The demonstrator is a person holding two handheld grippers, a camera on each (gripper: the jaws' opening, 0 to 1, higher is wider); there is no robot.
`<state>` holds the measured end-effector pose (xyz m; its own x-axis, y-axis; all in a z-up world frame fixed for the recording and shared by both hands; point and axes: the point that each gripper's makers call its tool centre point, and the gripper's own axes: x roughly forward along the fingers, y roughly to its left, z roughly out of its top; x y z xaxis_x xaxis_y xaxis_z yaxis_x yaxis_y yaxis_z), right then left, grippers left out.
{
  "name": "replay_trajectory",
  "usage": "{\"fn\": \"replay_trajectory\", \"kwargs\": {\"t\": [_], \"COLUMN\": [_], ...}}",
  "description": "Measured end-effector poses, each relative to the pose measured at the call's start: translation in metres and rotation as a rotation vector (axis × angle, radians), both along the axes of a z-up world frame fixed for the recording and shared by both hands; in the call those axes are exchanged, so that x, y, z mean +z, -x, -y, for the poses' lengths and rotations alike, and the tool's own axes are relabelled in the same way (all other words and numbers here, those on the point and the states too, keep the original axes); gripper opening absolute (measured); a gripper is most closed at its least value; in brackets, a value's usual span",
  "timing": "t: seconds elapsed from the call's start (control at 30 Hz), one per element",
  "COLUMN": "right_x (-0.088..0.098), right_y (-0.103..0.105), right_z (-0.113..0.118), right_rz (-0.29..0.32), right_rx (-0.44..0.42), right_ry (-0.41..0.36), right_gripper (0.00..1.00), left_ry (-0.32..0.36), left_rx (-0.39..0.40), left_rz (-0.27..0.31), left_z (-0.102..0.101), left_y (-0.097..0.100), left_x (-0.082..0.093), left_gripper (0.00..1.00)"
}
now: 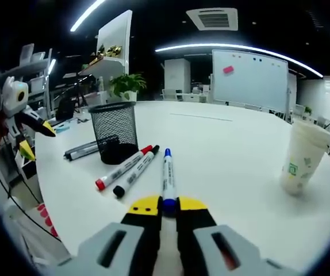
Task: Place the scattered laser pointers and whiteboard markers into the pen holder and stack the scattered paper cups together
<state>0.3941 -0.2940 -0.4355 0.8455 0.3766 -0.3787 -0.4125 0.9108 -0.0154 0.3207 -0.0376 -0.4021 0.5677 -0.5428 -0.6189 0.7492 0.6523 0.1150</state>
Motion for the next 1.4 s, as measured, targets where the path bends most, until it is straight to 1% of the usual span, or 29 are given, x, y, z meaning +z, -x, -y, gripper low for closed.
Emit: {"fn": "replay_trajectory", "kwargs": {"t": [0.13, 0.23, 0.47, 0.83, 1.1, 1.3, 1.4], "right_x": [0.003, 0.004, 0.005, 0.013, 0.022, 0.034, 0.035], "right_y": [0.000, 0.000, -0.001, -0.002, -0.002, -0.001, -0.001], "right_z": [0.001, 0.001, 0.003, 0.003, 0.003, -0.001, -0.002], "right_rz": [0.009, 0.019, 0.035, 0.061, 0.092, 0.127, 0.136], "right_rx": [-0.005, 0.002, 0.010, 0.005, -0.005, 0.011, 0.014], "right_ry": [-0.001, 0.019, 0.029, 0.014, 0.004, -0.009, -0.002], "right_gripper": [0.11, 0.11, 0.11, 0.11, 0.11, 0.11, 0.11], "left_ry": [0.000, 0.000, 0.001, 0.003, 0.007, 0.007, 0.013], "left_rx": [0.000, -0.001, 0.000, 0.002, 0.010, 0.010, 0.011], "left_rz": [0.000, 0.000, 0.002, 0.001, 0.008, 0.008, 0.013], "left_z": [0.000, 0.000, 0.000, 0.000, -0.002, -0.002, -0.001], "left_y": [0.000, 0.000, -0.001, -0.001, -0.001, -0.001, -0.001], "left_x": [0.000, 0.000, 0.000, 0.000, 0.001, 0.001, 0.002], "left_gripper": [0.57, 0.57, 0.57, 0.57, 0.57, 0.57, 0.56]}}
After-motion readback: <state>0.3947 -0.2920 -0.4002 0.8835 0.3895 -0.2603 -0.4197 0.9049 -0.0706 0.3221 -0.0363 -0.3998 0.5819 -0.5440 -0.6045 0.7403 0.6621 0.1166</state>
